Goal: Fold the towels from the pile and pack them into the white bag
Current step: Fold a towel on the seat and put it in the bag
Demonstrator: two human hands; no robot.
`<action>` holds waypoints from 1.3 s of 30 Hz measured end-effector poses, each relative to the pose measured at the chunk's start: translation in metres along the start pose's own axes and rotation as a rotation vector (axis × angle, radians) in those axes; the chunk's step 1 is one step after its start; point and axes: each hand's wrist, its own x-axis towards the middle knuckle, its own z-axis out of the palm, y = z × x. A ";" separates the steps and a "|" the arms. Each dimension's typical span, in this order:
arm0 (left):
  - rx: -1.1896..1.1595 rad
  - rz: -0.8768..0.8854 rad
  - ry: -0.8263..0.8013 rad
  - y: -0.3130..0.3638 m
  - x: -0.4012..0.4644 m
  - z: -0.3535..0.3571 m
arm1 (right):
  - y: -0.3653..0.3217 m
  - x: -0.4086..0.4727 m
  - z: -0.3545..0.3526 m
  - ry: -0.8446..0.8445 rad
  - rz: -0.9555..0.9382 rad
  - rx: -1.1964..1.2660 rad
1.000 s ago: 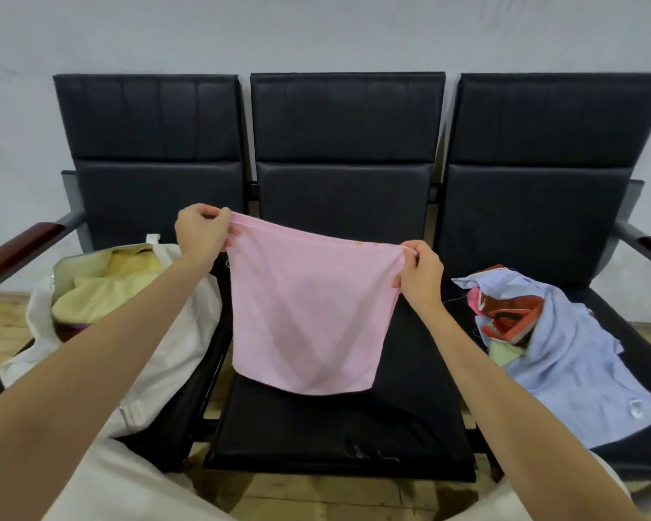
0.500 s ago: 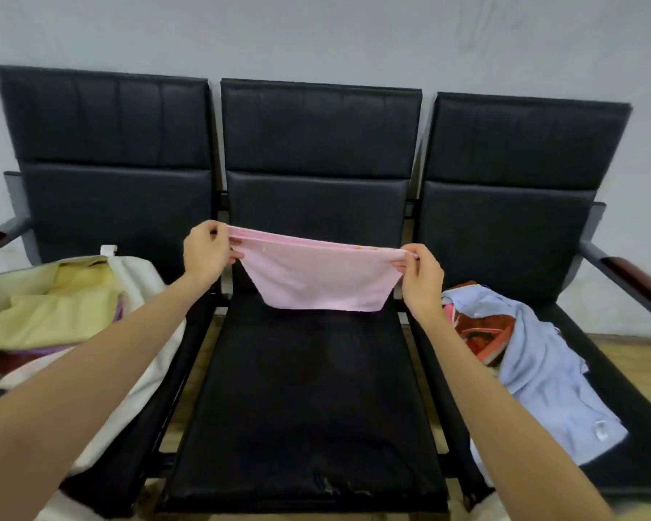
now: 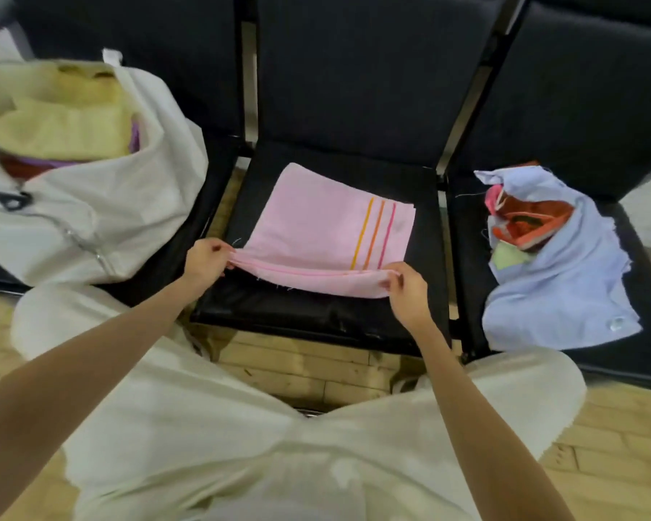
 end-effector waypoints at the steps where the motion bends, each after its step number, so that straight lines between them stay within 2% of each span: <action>1: 0.055 -0.001 0.000 -0.007 -0.002 -0.003 | 0.002 -0.007 0.003 -0.028 0.010 -0.013; 7: 0.383 0.147 -0.103 -0.017 -0.014 -0.018 | 0.007 -0.031 0.004 -0.096 0.046 0.052; 10: 0.557 0.158 -0.151 -0.018 -0.017 -0.018 | 0.009 -0.035 0.003 -0.112 0.068 0.071; 15: 0.886 0.068 -0.142 -0.007 -0.031 -0.004 | 0.008 -0.042 0.003 -0.214 0.075 0.075; 17: 0.985 0.111 -0.085 -0.005 -0.038 0.004 | 0.009 -0.044 0.002 -0.244 0.045 0.071; 19: 0.908 0.318 -0.066 -0.005 -0.045 0.016 | 0.010 -0.046 0.001 -0.245 0.016 0.059; 20: 0.810 0.440 -0.121 -0.005 -0.048 0.025 | 0.011 -0.047 0.000 -0.231 -0.009 0.045; 23: 0.555 0.697 -0.438 -0.001 -0.064 0.055 | 0.012 -0.051 -0.003 -0.180 -0.115 0.018; 26: 0.440 0.856 -0.555 0.007 -0.078 0.092 | 0.015 -0.051 -0.006 -0.157 -0.168 0.042; 31: 0.322 0.864 -0.540 0.034 -0.090 0.138 | 0.018 -0.051 -0.010 -0.173 -0.168 0.082; 35: 0.226 0.839 -0.547 0.046 -0.096 0.156 | 0.016 -0.049 -0.016 -0.214 -0.060 0.227; 39: 0.177 0.776 -0.521 0.052 -0.096 0.158 | 0.031 -0.024 -0.015 0.000 0.167 0.185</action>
